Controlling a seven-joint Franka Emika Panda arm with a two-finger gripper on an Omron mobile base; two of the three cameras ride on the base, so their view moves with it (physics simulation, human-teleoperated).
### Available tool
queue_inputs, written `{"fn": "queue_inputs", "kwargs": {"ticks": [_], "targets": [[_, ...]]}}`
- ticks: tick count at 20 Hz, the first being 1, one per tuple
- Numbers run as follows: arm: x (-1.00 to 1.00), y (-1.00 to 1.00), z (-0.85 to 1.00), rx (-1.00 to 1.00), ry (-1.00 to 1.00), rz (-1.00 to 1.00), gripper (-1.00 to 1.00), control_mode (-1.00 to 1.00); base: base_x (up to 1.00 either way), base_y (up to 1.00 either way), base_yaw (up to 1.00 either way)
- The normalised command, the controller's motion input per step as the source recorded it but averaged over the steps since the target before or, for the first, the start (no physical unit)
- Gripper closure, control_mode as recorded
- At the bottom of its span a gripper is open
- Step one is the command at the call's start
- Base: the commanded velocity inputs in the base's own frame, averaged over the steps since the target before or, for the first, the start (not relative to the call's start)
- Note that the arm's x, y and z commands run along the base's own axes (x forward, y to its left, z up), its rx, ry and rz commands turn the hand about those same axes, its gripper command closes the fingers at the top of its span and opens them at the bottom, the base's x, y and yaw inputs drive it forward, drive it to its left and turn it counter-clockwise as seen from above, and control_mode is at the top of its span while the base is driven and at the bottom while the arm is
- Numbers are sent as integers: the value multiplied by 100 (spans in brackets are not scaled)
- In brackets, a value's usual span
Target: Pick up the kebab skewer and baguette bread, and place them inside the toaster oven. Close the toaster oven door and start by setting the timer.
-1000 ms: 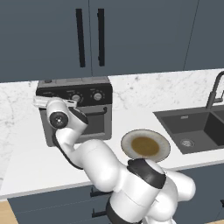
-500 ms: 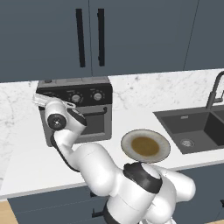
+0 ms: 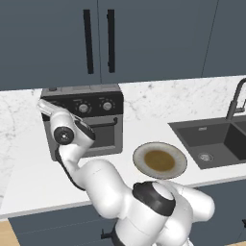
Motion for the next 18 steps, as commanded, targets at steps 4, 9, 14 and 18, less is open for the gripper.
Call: {"fn": "queue_inputs", "kwargs": {"ticks": [4, 9, 14, 18], "targets": [[0, 0, 0, 22, 0, -1, 100, -100, 0, 0, 0], [0, 0, 0, 22, 0, 0, 100, -100, 0, 0, 0], [0, 0, 0, 23, 0, -1, 100, -100, 0, 0, 0], [0, 0, 0, 25, 0, -2, 100, -100, 0, 0, 0]]}}
